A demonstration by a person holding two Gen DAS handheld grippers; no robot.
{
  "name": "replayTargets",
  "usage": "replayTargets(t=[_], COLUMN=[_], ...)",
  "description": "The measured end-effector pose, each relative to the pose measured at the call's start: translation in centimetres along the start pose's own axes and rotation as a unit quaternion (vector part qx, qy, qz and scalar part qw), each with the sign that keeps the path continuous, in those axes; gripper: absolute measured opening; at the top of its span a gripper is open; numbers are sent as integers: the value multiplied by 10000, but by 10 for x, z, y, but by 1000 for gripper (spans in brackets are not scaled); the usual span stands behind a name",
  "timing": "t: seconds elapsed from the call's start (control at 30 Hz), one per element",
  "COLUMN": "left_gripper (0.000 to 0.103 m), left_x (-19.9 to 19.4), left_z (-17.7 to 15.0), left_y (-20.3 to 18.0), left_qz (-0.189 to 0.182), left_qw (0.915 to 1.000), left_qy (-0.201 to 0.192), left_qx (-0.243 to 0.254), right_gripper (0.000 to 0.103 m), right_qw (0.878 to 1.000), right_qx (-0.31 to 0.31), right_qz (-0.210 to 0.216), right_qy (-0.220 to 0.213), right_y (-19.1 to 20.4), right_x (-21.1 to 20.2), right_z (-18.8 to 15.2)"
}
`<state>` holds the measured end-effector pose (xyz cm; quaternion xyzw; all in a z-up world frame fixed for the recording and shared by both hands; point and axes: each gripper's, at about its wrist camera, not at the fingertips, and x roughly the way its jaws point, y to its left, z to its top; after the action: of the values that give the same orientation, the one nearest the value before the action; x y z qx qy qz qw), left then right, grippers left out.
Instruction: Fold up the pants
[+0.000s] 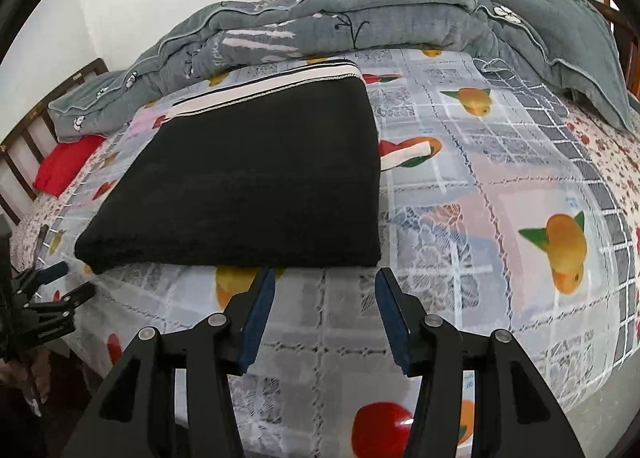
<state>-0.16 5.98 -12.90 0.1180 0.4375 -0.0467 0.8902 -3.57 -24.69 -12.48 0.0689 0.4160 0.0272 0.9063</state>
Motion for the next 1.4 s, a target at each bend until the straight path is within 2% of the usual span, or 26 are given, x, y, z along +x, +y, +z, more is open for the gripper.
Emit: replayTargets(t=[0.07,0.1,0.13,0.2,0.23,0.27,0.3,0.37,0.43,0.53,0.6,0.63,0.73,0.77,0.87,1.0,1.07,1.13,1.23,1.3,1.4], left_gripper=[46,38,28,17,16,15,15,15,15,24,41,45,48,53,54,54,54,55,57,63,63], left_x=[11,15,16,3,-4,-2,8,26,23,15,7,1,-20,-25,-31,-10,10,25,27,25,21], left_z=[8,12,15,21,23,24,22,11,0,-9,-17,-21,-31,-31,-13,36,39,29,16,20,34], left_y=[-9,-14,-17,-8,3,12,20,22,25,33,39,41,53,56,59,34,27,24,30,39,51], left_qz=[354,467,421,84,-250,-434,-484,-414,-529,-773,-724,-708,-923,-1011,-1227,-1069,-928,-938,-1109,-1217,-1285], left_qw=[9988,9977,9975,9984,9964,9941,9934,9942,9925,9901,9900,9896,9829,9801,9729,9816,9853,9853,9826,9806,9774], left_qy=[-103,-137,-214,-550,-723,-757,-572,-250,-382,-314,-337,-379,-684,-770,-999,-935,-688,-458,-501,-372,-444], left_qx=[316,470,529,46,-354,-642,-868,-960,-1038,-1131,-1166,-1197,-1442,-1524,-1686,-1275,-1258,-1350,-1405,-1490,-1619], right_gripper=[51,51,51,51,51,51,51,51,51,51,51,51,52,52,52,52,52,52,52,52,52], right_qw=[9999,9999,9999,9998,9997,9996,9995,9994,9992,9987,9987,9986,9973,9969,9965,9967,9961,9971,9987,9989,9984], right_qx=[-70,-83,-98,-119,-163,-192,-211,-208,-262,-444,-513,-508,-511,-530,-578,-533,-575,-611,-463,-442,-463], right_qz=[-69,-97,-127,-152,-189,-214,-239,-231,-248,-196,-67,-17,127,124,77,81,-233,-320,-137,-20,38], right_qy=[37,46,64,83,81,69,61,119,194,167,-2,-132,-512,-573,-606,-601,-626,-319,-178,-146,-307], right_y=[2,3,2,2,2,2,2,2,4,6,6,7,7,8,12,15,16,11,3,-1,-5], right_x=[-1,-1,-2,-3,-4,-5,-6,-2,2,-1,-10,-16,-28,-28,-17,6,18,34,38,34,22], right_z=[-3,-4,-5,-6,-7,-8,-8,-9,-10,-9,-5,-2,13,17,29,35,30,23,12,14,29])
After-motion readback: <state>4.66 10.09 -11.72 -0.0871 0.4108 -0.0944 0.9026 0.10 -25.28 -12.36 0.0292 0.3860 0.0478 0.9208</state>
